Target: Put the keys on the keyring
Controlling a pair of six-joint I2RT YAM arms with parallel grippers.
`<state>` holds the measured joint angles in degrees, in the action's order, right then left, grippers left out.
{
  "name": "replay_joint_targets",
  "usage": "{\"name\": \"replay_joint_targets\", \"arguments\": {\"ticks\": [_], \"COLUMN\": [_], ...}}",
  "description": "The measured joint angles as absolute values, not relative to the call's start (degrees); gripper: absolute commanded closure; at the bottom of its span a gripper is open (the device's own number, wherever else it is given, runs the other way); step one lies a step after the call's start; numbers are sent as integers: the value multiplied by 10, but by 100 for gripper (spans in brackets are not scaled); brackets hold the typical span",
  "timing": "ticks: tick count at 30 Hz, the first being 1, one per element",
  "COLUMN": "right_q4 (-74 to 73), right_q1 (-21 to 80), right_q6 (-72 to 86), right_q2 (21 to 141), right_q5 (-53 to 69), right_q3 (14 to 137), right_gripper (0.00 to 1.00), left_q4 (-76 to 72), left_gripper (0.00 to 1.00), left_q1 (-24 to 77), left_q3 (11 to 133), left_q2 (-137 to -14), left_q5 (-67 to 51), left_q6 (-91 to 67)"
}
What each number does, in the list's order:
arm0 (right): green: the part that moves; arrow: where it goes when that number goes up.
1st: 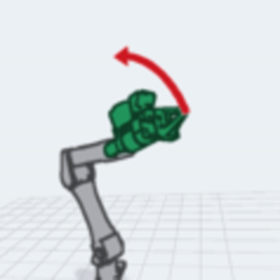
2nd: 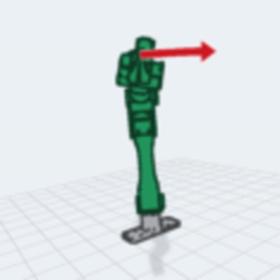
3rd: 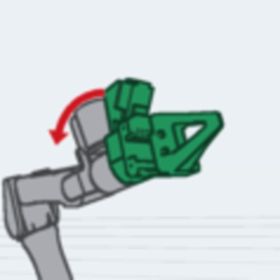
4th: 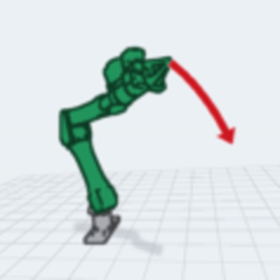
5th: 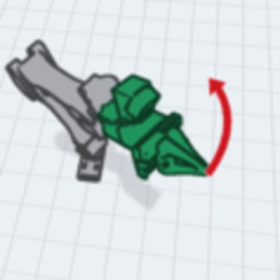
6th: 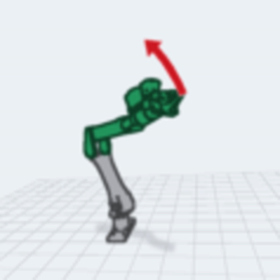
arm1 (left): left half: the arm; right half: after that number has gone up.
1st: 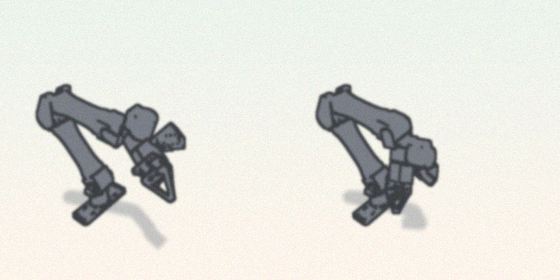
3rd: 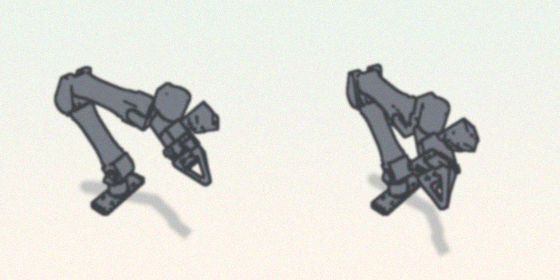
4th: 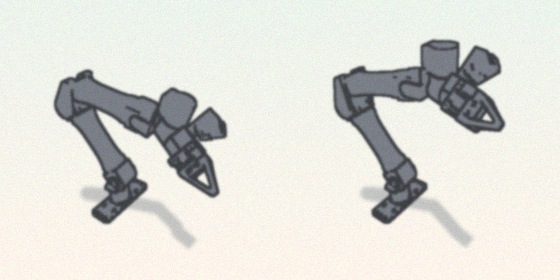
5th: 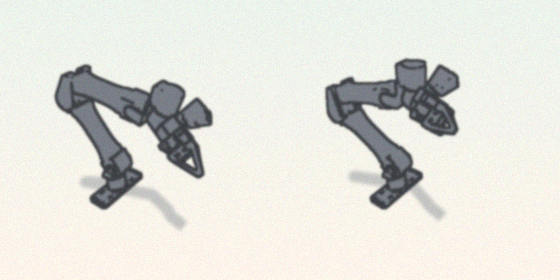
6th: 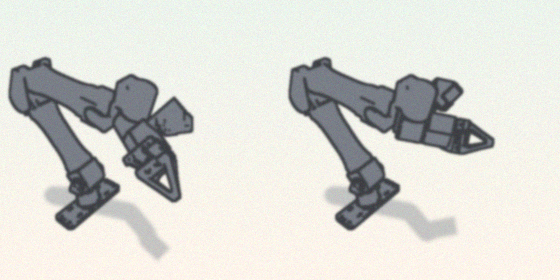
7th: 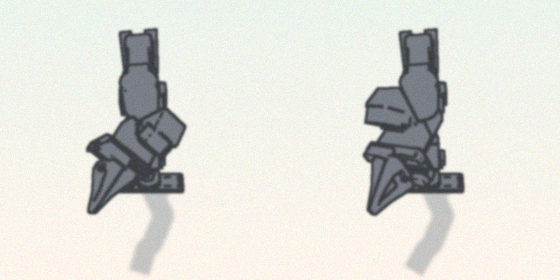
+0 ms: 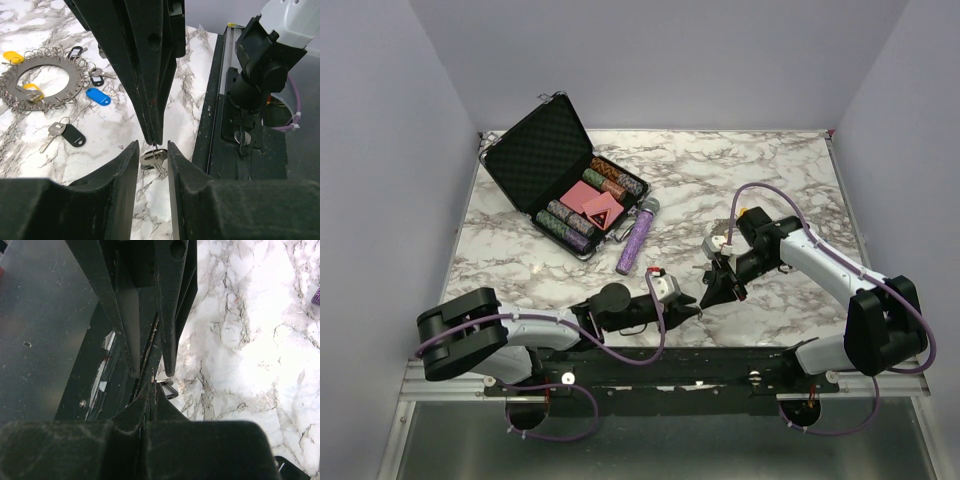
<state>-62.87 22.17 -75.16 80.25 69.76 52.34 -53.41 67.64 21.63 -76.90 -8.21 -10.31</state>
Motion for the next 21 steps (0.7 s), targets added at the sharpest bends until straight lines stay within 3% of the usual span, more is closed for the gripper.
{"name": "replay_joint_targets", "arguments": {"ticks": [3,10,13,21], "right_q4": [-629,-630,-630,-630], "right_q1": [222,222,222,222], "right_q6": [-753,-755,-755,-755], "right_q2": [802,802,802,802], "right_q5": [697,698,698,698], "right_q3": [523,523,523,523], "right_gripper": [99,99,99,99], "left_q4": [-531,-513,-507,-505], "left_gripper": [72,72,79,85], "left_q1": [676,676,676,676], "left_q3": [225,229,229,230], "left_q2": [-776,-782,-782,-786], "left_q5": [-82,-82,-82,-82], "left_q6": [-103,-103,-102,-101]}}
